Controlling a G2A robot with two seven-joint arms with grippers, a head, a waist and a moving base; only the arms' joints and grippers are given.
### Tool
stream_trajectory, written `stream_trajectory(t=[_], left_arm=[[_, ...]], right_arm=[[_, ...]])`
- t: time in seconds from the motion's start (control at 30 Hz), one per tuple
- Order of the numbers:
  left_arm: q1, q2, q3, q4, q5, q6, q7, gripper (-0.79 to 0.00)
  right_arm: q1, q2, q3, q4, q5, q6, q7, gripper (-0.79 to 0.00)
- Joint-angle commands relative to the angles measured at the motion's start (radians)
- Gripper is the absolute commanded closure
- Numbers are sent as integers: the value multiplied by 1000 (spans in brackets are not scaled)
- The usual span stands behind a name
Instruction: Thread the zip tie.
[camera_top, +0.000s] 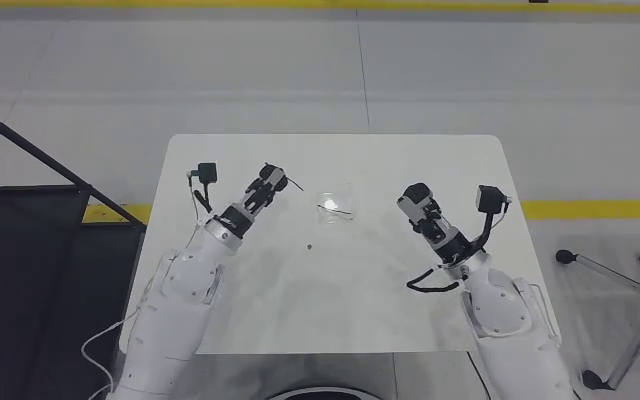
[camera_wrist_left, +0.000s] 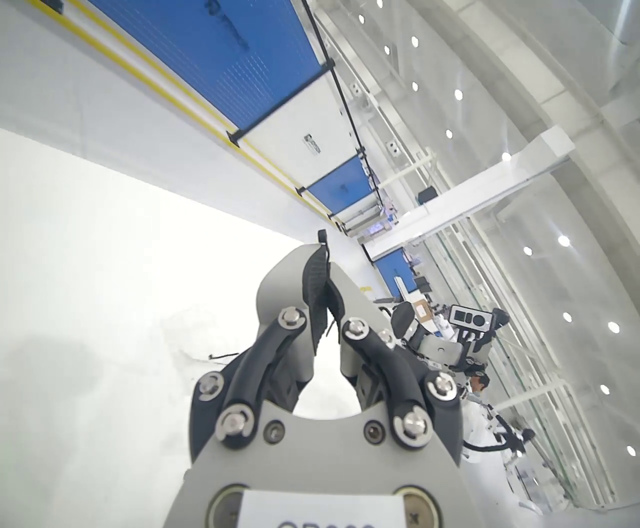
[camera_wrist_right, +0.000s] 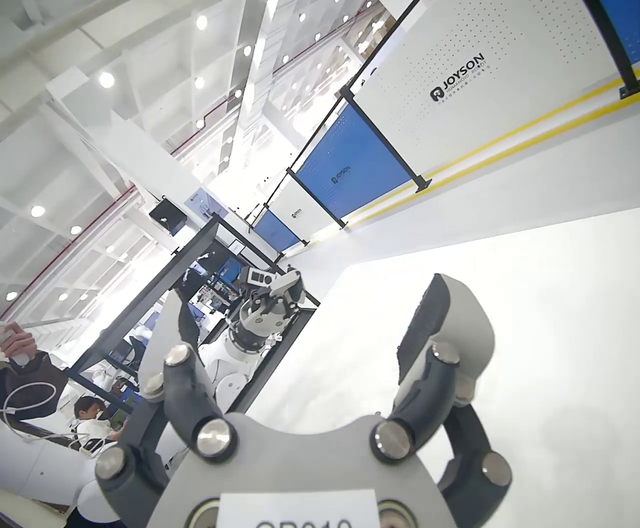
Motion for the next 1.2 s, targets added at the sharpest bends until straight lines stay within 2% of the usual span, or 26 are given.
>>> stream_trajectory(t=[0.0, 0.17, 0.33, 0.47, 0.73, 0.9, 1.17], left_arm=[[-1, 0, 1, 3, -2, -1, 0, 0], [-1, 0, 1, 3, -2, -1, 0, 0], [3, 0, 5, -10, 16, 27, 20, 0], [14, 4, -31, -25, 33, 74, 60, 0], [102, 17, -127, -95, 22, 98, 92, 0], [152, 21, -153, -121, -19, 69, 84, 0], [152, 21, -153, -121, -19, 69, 84, 0]], right_arm=[[0, 0, 0, 0, 0, 0, 0, -785], [35, -2, -46, -53, -110, 6, 25, -785], [145, -9, -147, -73, -282, 50, 139, -785], [252, -20, -257, -66, -440, 120, 251, -785], [483, -71, -489, 86, -576, 233, 431, -785], [600, -111, -567, 253, -583, 300, 416, -785], [609, -114, -570, 267, -580, 309, 407, -785]])
